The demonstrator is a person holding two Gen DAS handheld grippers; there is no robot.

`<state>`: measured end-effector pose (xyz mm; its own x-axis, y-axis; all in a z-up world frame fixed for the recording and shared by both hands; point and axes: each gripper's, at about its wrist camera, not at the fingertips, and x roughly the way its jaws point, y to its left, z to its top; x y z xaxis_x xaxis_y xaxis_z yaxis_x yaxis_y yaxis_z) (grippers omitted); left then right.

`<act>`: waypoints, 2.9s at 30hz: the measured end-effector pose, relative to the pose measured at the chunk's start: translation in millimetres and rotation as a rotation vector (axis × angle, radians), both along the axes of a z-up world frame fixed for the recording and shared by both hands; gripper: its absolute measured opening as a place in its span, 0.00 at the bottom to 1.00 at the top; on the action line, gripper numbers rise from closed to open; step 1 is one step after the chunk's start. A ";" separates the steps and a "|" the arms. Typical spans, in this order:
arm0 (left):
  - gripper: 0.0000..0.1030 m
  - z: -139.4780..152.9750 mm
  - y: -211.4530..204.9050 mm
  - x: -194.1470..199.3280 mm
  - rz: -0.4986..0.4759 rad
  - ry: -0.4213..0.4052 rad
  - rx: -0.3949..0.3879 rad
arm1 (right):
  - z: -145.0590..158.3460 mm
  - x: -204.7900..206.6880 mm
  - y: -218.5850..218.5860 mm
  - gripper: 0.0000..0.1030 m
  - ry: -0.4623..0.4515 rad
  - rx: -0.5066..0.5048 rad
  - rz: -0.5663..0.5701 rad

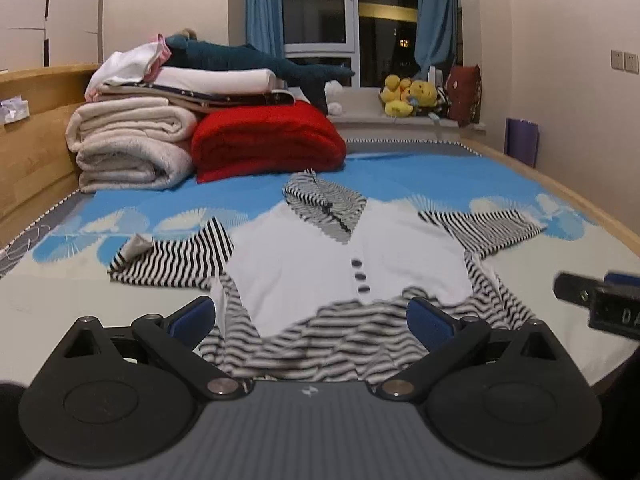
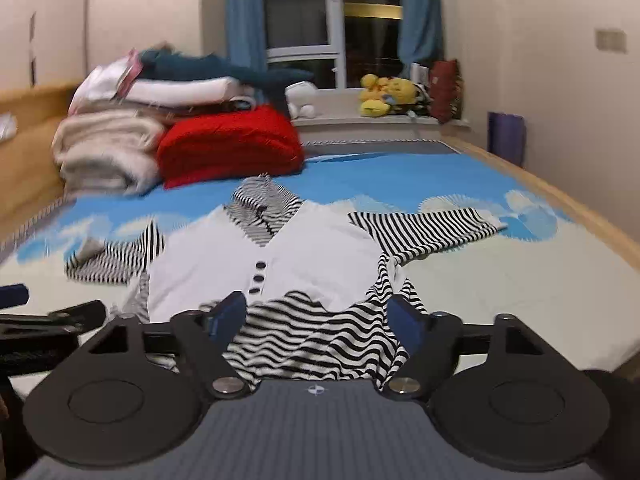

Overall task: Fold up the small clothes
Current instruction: 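Grasp the striped sleeve cuff with the left gripper, then fold the sleeve across the white shirt body with the left gripper, then release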

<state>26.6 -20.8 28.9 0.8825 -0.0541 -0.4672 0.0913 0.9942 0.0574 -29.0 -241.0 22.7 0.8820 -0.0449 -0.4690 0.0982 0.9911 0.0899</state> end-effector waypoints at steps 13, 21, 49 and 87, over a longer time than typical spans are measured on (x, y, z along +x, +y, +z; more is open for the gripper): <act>0.69 10.5 88.8 129.3 0.110 0.022 -0.055 | 11.7 57.8 -36.4 0.52 0.016 0.055 -0.023; 0.43 -29.1 205.3 252.4 0.348 0.126 -0.079 | 12.0 157.1 -33.2 0.28 0.030 0.003 0.064; 0.66 -164.6 288.4 440.9 0.454 0.195 0.337 | -71.3 377.5 31.0 0.28 0.245 0.099 0.221; 0.36 -64.2 130.8 450.2 0.298 0.391 -0.312 | -173.1 422.6 -86.9 0.29 0.558 0.488 -0.218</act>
